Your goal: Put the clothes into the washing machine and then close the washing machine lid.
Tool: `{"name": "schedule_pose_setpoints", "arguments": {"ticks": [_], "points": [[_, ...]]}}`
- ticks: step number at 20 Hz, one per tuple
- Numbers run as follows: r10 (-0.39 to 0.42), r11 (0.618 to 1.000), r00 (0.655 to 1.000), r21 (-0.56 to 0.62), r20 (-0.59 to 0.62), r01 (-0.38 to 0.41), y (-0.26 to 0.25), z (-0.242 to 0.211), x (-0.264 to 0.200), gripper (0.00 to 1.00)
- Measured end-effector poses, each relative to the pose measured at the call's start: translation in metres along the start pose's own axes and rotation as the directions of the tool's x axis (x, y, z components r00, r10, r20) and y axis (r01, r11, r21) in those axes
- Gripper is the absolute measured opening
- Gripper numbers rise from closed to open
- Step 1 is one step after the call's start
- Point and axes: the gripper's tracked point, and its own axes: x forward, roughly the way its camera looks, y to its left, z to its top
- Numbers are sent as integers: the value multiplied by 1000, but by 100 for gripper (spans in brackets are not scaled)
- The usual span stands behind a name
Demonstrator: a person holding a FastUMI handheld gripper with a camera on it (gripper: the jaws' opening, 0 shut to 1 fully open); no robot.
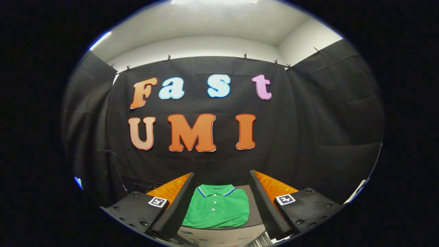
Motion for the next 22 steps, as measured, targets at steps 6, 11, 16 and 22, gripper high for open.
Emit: {"name": "schedule_pose_setpoints", "arguments": {"ticks": [6, 11, 16, 22], "points": [[117, 992, 968, -16, -220, -123, 32, -54, 65, 99], [145, 989, 928, 20, -342, -147, 43, -90, 108, 99], [153, 987, 840, 41, -521, -154, 44, -125, 160, 99], [112, 983, 686, -20, -719, -181, 40, -182, 206, 99]]}}
